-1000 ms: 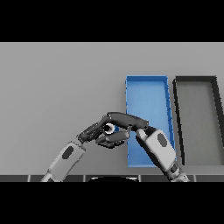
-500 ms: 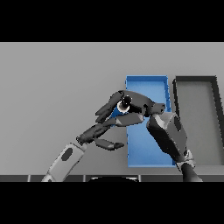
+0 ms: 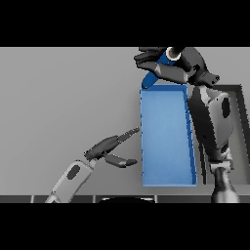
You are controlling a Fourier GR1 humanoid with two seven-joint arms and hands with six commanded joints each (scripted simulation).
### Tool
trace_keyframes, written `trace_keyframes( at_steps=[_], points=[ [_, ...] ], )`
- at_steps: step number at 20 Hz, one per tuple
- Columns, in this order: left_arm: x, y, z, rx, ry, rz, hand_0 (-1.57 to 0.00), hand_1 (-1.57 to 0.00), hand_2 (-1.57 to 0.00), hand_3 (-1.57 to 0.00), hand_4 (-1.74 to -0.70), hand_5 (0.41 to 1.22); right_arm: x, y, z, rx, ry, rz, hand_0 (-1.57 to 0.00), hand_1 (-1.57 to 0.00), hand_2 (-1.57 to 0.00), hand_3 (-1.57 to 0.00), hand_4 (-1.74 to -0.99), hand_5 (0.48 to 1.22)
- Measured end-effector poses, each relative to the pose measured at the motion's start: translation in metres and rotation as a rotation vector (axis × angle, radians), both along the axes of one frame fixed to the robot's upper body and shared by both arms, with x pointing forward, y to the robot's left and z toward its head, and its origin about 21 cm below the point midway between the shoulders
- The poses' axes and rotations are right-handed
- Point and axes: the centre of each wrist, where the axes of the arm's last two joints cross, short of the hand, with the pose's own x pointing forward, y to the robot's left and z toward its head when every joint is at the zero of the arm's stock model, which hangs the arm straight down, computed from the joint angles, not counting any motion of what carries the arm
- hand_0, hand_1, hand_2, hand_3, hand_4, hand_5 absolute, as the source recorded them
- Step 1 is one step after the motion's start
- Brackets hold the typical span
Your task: Pick up the blue pipe and place it into the blue bin.
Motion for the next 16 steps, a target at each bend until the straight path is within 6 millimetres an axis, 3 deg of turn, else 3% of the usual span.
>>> trace_keyframes(
  at_steps=[3,5,10,13,16],
  points=[
    [-0.003,0.002,-0.006,0.001,0.016,0.007,0.0,0.0,0.0,0.0,-0.9,0.489,0.02,-0.026,-0.026,-0.027,0.12,-0.131,-1.57,-1.57,-1.57,-1.57,-1.739,1.12],
    [0.002,0.007,-0.006,0.015,0.016,0.017,0.0,0.0,0.0,0.0,-0.89,0.487,0.028,-0.042,-0.059,-0.058,0.218,-0.201,-1.57,-1.57,-1.57,-1.57,-1.74,1.121],
    [0.0,0.007,-0.005,0.0,0.021,0.009,0.0,0.0,0.0,0.0,-0.89,0.47,0.021,-0.062,-0.122,-0.122,0.439,-0.311,-1.57,-1.57,-1.57,-1.57,-1.741,1.12],
    [-0.002,0.007,-0.007,-0.008,0.008,0.007,0.0,0.0,0.0,0.0,-0.88,0.463,0.018,-0.064,-0.159,-0.173,0.557,-0.363,-1.57,-1.57,-1.57,-1.57,-1.741,1.122],
    [0.002,0.004,-0.005,-0.003,0.016,0.014,0.0,0.0,0.0,0.0,-0.88,0.462,0.005,-0.07,-0.195,-0.261,0.675,-0.373,-1.57,-1.57,-1.57,-1.57,-1.622,1.121]
  ],
)
